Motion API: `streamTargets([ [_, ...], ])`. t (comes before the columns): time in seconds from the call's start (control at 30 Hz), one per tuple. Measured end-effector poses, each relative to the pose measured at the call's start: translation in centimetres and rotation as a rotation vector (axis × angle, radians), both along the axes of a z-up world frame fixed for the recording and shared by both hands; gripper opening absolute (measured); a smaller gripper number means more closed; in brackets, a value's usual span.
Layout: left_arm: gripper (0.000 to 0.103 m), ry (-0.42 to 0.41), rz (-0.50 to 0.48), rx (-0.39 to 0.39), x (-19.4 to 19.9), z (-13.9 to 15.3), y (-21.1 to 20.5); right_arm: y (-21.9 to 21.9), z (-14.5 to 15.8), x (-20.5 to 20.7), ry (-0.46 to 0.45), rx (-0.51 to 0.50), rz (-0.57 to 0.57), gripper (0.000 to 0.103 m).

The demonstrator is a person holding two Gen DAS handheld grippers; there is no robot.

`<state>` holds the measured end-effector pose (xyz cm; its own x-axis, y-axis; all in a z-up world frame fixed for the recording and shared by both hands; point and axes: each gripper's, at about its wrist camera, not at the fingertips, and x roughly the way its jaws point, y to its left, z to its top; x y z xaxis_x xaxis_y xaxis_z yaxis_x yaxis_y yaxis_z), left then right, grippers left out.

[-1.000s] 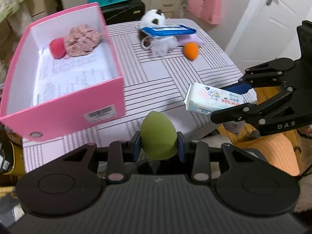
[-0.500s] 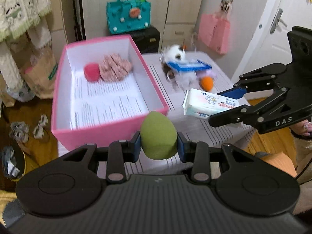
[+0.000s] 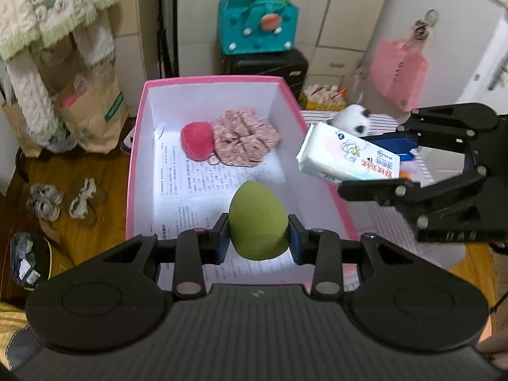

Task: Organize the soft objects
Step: 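Carry the green sponge and white wipes pack over the pink box, then lower both items into the box and open both grippers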

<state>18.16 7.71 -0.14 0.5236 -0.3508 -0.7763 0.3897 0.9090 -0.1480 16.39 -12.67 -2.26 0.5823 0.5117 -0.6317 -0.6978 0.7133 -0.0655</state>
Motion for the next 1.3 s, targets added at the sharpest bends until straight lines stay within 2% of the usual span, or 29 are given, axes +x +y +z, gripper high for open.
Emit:
streamTargets([
  [0.1, 0.036, 0.027, 0.026, 0.013, 2.8, -0.7, -0.1, 1.8, -0.5, 2.2, -0.027, -0.096, 0.053, 0.045],
  [0.23, 0.036, 0.065, 0.03, 0.038, 6.0, -2.0, -1.0, 3.3, -1.1, 5.5, 0.037, -0.16, 0.108, 0.045],
  [0.33, 0.036, 0.091, 0.05, 0.046, 8.3, -3.0, -1.3, 4.0, -1.6, 6.7, 0.005, -0.222, 0.131, 0.045],
  [0.43, 0.036, 0.098, 0.067, 0.065, 9.9, -3.8, -1.1, 5.0, -2.2, 8.2, 0.029, -0.273, 0.167, 0.045],
  [0.6, 0.036, 0.162, 0.092, 0.064, 12.5, -6.0, -0.6, 6.9, -3.9, 9.8, 0.044, -0.389, 0.224, 0.045],
  [0.8, 0.036, 0.185, 0.103, 0.03, 12.9, -6.4, 0.3, 7.3, -4.6, 12.5, 0.089, -0.417, 0.24, 0.045],
  [1.03, 0.036, 0.15, 0.114, 0.072, 13.4, -6.4, -0.7, 8.2, -6.3, 12.8, 0.152, -0.475, 0.342, 0.045],
  [1.27, 0.036, 0.196, 0.132, 0.065, 15.0, -8.1, -1.1, 8.9, -7.8, 13.4, 0.163, -0.52, 0.352, 0.046],
  [1.3, 0.036, 0.199, 0.135, 0.065, 15.1, -8.3, -1.2, 9.0, -7.9, 13.4, 0.148, -0.53, 0.344, 0.05],
])
